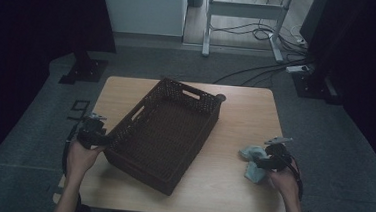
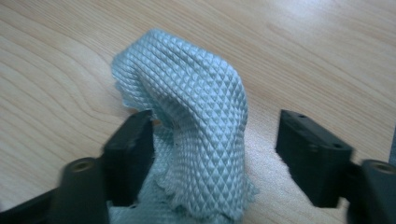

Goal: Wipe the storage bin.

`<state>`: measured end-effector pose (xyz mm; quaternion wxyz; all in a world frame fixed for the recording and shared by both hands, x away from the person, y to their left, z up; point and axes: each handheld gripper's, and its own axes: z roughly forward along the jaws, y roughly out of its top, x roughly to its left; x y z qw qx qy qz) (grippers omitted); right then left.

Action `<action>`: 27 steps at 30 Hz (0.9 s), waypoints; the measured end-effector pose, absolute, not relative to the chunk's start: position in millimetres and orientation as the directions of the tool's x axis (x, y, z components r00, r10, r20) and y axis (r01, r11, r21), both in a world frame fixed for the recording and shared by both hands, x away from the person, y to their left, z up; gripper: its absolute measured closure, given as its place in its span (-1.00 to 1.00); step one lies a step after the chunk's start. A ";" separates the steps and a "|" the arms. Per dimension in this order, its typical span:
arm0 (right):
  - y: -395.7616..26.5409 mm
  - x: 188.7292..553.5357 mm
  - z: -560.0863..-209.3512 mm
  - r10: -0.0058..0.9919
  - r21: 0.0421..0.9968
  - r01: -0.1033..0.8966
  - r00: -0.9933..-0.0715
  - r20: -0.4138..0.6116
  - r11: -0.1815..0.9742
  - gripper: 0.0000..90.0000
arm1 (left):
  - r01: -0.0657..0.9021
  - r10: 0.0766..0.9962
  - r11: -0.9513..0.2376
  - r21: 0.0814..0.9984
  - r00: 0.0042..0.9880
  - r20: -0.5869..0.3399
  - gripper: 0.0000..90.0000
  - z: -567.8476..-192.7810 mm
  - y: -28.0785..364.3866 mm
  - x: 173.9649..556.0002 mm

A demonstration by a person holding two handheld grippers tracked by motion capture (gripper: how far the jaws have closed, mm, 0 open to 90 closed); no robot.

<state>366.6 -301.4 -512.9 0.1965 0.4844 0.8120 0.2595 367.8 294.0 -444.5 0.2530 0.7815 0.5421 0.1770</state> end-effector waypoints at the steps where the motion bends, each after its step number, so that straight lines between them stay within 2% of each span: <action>1: -301.1 367.7 -514.3 0.888 0.605 0.688 -0.455 -0.068 0.400 -0.24 | 0.760 0.938 -0.280 0.587 0.347 -0.001 0.16 -444.8 294.3 368.3; 3: -301.1 370.0 -518.1 0.887 0.597 0.695 -0.457 -0.065 0.401 -0.11 | 0.758 0.936 -0.280 0.589 0.352 -0.007 0.19 -444.7 294.2 368.8; 5: -301.3 372.8 -522.5 0.882 0.579 0.705 -0.467 -0.056 0.410 0.02 | 0.752 0.931 -0.287 0.593 0.366 -0.013 0.31 -444.6 293.3 369.5; 10: -300.1 374.5 -525.3 0.867 0.557 0.714 -0.497 -0.023 0.424 0.47 | 0.731 0.908 -0.333 0.596 0.420 -0.007 0.78 -444.4 288.4 370.1; 12: -298.1 373.3 -524.2 0.861 0.549 0.715 -0.508 -0.018 0.433 0.57 | 0.729 0.904 -0.338 0.596 0.428 -0.011 0.81 -444.2 289.1 370.4; 17: -297.0 369.4 -517.5 0.857 0.566 0.703 -0.516 -0.012 0.431 0.64 | 0.710 0.873 -0.333 0.621 0.480 -0.081 0.84 -447.4 299.0 369.7; 21: -299.9 366.4 -509.4 0.861 0.606 0.686 -0.509 0.004 0.403 0.64 | 0.698 0.866 -0.379 0.607 0.499 -0.034 0.85 -445.7 294.3 366.9; 27: -301.1 364.9 -492.9 0.864 0.663 0.660 -0.502 0.039 0.354 0.64 | 0.687 0.853 -0.406 0.602 0.522 -0.021 0.85 -445.3 292.3 363.4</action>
